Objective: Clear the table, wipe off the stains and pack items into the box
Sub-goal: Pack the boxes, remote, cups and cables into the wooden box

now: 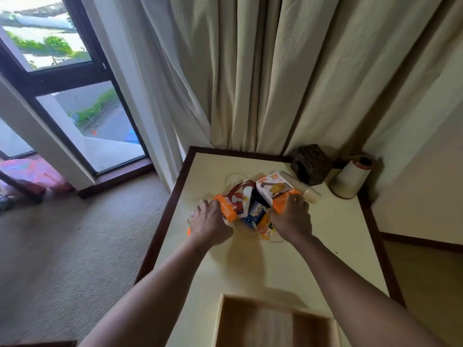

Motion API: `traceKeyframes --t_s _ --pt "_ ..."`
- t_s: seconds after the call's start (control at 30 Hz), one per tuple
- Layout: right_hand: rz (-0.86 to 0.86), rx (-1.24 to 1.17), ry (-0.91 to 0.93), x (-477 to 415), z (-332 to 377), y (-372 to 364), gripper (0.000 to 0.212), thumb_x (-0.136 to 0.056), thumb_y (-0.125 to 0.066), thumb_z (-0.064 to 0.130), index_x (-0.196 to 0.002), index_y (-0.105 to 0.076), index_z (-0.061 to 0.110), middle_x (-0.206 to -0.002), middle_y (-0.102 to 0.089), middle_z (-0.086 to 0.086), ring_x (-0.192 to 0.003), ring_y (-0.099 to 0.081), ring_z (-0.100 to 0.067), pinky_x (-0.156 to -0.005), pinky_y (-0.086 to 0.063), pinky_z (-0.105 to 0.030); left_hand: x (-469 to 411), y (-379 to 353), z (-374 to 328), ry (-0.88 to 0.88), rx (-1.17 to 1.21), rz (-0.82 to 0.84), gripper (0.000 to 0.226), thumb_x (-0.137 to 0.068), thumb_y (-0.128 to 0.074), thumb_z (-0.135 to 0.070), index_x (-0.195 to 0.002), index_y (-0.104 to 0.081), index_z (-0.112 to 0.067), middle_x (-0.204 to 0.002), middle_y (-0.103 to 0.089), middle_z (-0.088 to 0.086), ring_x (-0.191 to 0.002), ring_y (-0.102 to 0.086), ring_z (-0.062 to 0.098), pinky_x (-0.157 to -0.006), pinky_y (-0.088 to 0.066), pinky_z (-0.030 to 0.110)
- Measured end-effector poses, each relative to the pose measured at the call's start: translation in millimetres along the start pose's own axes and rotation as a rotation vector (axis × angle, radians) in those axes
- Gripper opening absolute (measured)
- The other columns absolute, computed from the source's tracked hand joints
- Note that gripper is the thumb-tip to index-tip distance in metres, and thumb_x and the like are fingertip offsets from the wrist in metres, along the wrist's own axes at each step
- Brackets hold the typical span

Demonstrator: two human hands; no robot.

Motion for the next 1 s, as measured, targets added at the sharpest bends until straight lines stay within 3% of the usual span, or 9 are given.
traceKeyframes --t_s 0.1,0.17,0.27,0.33,0.43,0.57,0.73,0.87,1.0 --pt "0.027 0.045 -0.055 -33.5 1.9 -12.0 0.105 -0.081 -0.072 0.057 -0.158 -0.016 0.011 -0.164 -0.017 -0.015 -0.152 -0.015 -0.036 -0.118 -0.030 -0.052 -30.2 -12.2 -7.2 -0.042 -0.113 0.115 0.112 -0.061 -0.062 -0.041 -0.158 -0.007 -0.037 -0.167 -0.007 0.021 -0.154 -0.008 0.051 -0.112 -0.020 0.081" --pt "0.040 0.090 -0.083 -52.9 0.0 -18.5 0.115 -0.079 -0.070 0.063 -0.160 -0.008 0.010 -0.168 -0.008 -0.014 -0.155 -0.005 -0.034 -0.121 -0.023 -0.052 -44.9 -22.5 -2.0 -0.047 -0.163 0.176 0.118 -0.066 -0.066 -0.041 -0.159 0.006 -0.041 -0.171 0.006 0.020 -0.155 0.003 0.052 -0.111 -0.010 0.085" --pt "0.071 0.145 -0.094 -71.7 -3.2 -25.0 0.122 -0.077 -0.066 0.071 -0.161 -0.002 0.010 -0.169 -0.006 -0.012 -0.156 -0.005 -0.033 -0.122 -0.017 -0.054 -53.3 -25.0 3.9 -0.095 -0.186 0.144 0.119 -0.068 -0.069 -0.042 -0.157 0.010 -0.045 -0.163 -0.020 0.019 -0.149 -0.025 0.049 -0.109 -0.025 0.082" --pt "0.075 0.185 -0.096 -80.9 -5.1 -28.1 0.123 -0.074 -0.068 0.071 -0.160 -0.005 0.010 -0.166 -0.017 -0.013 -0.153 -0.016 -0.034 -0.120 -0.019 -0.055 -55.4 -23.3 5.1 -0.136 -0.168 0.083 0.117 -0.071 -0.070 -0.041 -0.156 0.010 -0.047 -0.152 -0.033 0.017 -0.137 -0.041 0.044 -0.101 -0.044 0.069" --pt "0.025 0.224 -0.086 -85.9 -5.3 -22.0 0.111 -0.075 -0.069 0.065 -0.157 -0.018 0.010 -0.156 -0.037 -0.015 -0.144 -0.032 -0.035 -0.116 -0.024 -0.054 -56.3 -15.9 7.0 -0.167 -0.121 -0.006 0.107 -0.079 -0.073 -0.042 -0.156 0.002 -0.045 -0.145 -0.035 0.018 -0.124 -0.050 0.039 -0.086 -0.058 0.047" --pt "-0.089 0.198 -0.064 -73.7 1.7 5.4 0.105 -0.075 -0.068 0.066 -0.153 -0.029 0.009 -0.151 -0.042 -0.017 -0.139 -0.039 -0.036 -0.110 -0.029 -0.052 -47.8 19.3 8.3 -0.137 0.038 -0.168 0.095 -0.077 -0.073 -0.059 -0.151 -0.018 -0.038 -0.129 -0.040 0.015 -0.106 -0.054 0.034 -0.071 -0.059 0.040" --pt "-0.113 -0.040 -0.054 -19.7 1.4 50.3 0.106 -0.069 -0.077 0.060 -0.149 -0.028 0.011 -0.146 -0.041 -0.015 -0.134 -0.040 -0.037 -0.107 -0.035 -0.054 2.6 74.5 2.0 -0.081 0.300 -0.332 0.091 -0.081 -0.065 -0.069 -0.154 -0.018 -0.043 -0.122 -0.044 0.009 -0.106 -0.056 0.030 -0.074 -0.048 0.037" --pt "-0.087 -0.253 0.045 66.9 -14.1 74.1 0.099 -0.066 -0.086 0.044 -0.143 -0.034 0.012 -0.136 -0.040 -0.009 -0.127 -0.038 -0.030 -0.096 -0.047 -0.049 82.1 93.8 -7.9 -0.096 0.416 -0.340 0.094 -0.085 -0.065 -0.067 -0.159 -0.011 -0.044 -0.138 -0.045 0.009 -0.114 -0.058 0.030 -0.086 -0.052 0.043" --pt "0.009 -0.264 0.093 157.1 -53.1 70.2 0.090 -0.062 -0.085 0.034 -0.137 -0.037 0.023 -0.128 -0.035 0.001 -0.124 -0.037 -0.025 -0.086 -0.047 -0.042 175.6 69.3 -26.9 -0.129 0.465 -0.266 0.081 -0.086 -0.066 -0.065 -0.149 -0.022 -0.043 -0.109 -0.042 -0.006 -0.084 -0.063 0.015 -0.073 -0.062 0.044"
Point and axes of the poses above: each hand's wrist, its own x-axis away from the middle knuckle, its own y-axis out of the back of the hand, z = x × y, the point moved 9 cm from there along -x, towards the middle knuckle
